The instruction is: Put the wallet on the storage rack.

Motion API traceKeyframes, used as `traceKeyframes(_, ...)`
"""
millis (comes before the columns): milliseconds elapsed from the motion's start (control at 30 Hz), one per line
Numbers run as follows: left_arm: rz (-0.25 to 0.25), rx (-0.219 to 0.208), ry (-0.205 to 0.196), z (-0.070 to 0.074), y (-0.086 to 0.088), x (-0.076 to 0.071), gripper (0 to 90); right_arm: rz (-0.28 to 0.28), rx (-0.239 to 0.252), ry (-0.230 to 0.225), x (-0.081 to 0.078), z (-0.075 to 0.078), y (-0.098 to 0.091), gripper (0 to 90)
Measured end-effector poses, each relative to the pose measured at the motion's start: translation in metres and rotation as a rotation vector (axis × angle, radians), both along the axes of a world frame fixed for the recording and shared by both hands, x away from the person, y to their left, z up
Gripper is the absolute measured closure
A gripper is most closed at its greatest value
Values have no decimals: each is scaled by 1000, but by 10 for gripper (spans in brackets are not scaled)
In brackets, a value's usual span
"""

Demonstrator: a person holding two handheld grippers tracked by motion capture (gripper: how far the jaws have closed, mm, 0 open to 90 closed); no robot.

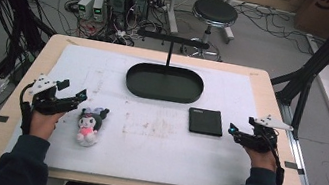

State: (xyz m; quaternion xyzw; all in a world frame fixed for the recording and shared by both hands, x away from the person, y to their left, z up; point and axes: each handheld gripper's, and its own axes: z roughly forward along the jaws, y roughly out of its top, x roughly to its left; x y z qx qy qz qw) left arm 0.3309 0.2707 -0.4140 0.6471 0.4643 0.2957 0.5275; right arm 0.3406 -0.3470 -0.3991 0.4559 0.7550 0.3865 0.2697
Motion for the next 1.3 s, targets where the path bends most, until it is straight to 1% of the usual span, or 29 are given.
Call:
traceKeyframes(200,-1,-6,0,0,-2,1,216,3,8,1,-1,-1,-1,214)
traceKeyframes(333,7,-5,6,-1,-2,2,216,9,15,10,2,-2,0,214)
traceKeyframes(467,6,-1,7,0,-2,1,216,22,14,14,4,-3,4,214)
traceKeyframes(600,4,-2,5,-1,-3,1,219,58,-6,20,5,-5,14,215)
traceKeyframes(667,-5,4,4,-1,-5,2,220,98,-41,34,6,-8,24,240)
traceKeyframes(700,-5,4,4,-1,-5,2,221,98,-41,34,6,-8,24,240)
traceKeyframes(733,-6,7,2,0,-6,2,221,138,-70,40,7,-11,31,260)
traceKeyframes(767,-6,7,2,0,-6,2,221,153,-85,41,7,-12,34,265)
traceKeyframes(833,-8,8,2,0,-6,2,221,183,-105,42,8,-14,38,300)
traceKeyframes(867,-8,8,1,0,-6,2,221,183,-105,42,8,-14,38,300)
traceKeyframes(900,-9,8,2,0,-6,2,221,217,-131,44,8,-15,41,313)
traceKeyframes(967,-9,8,4,0,-6,3,221,255,-176,40,8,-19,45,341)
traceKeyframes(1000,-9,7,5,0,-6,3,221,267,-191,42,9,-20,47,361)
traceKeyframes(1033,-8,6,7,0,-5,3,221,284,-217,46,10,-23,50,364)
traceKeyframes(1133,-7,1,9,0,-5,2,222,313,-280,54,13,-29,56,395)
traceKeyframes(1233,-2,2,9,-1,-4,2,221,333,-316,66,17,-36,61,412)
traceKeyframes(1300,-3,1,11,-1,-4,2,221,342,-347,57,18,-39,64,417)
